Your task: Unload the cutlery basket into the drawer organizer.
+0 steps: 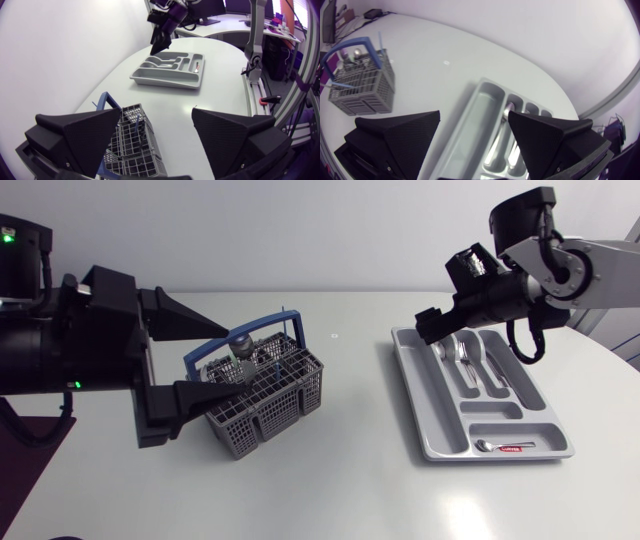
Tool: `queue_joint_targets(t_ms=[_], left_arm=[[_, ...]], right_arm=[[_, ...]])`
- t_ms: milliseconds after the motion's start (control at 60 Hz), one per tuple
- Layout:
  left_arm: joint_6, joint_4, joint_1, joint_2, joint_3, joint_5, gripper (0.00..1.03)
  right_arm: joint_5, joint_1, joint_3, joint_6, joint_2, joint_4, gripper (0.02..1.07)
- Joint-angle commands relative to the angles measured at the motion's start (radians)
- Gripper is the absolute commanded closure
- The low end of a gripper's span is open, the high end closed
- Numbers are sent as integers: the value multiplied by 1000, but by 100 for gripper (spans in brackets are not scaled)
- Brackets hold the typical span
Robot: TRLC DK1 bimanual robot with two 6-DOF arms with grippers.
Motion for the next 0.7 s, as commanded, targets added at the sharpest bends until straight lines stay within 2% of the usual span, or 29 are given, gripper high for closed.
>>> queue_joint_targets(t_ms=[0, 117, 267, 367, 467, 583, 683], left_arm=[[9, 41, -14, -16, -77, -33, 4], [41, 142, -43, -19, -164, -132, 5], [52, 246, -75, -17, -238, -190, 7], [61, 357, -83, 10, -281, -234, 13], [64, 417, -85, 33, -299, -250, 26], [75, 507, -94, 72, -327, -296, 48], [81, 546, -91, 96, -339, -302, 66]], right_arm=[[-50, 30, -59, -37, -60, 17, 8], [-78, 69, -91, -43, -91, 17, 8], [-78, 106, -114, -46, -85, 19, 8], [-78, 142, -135, -46, -90, 25, 8], [-78, 172, -154, -46, -91, 31, 9], [-78, 192, -166, -44, -91, 31, 9], [-78, 196, -168, -44, -91, 31, 9]])
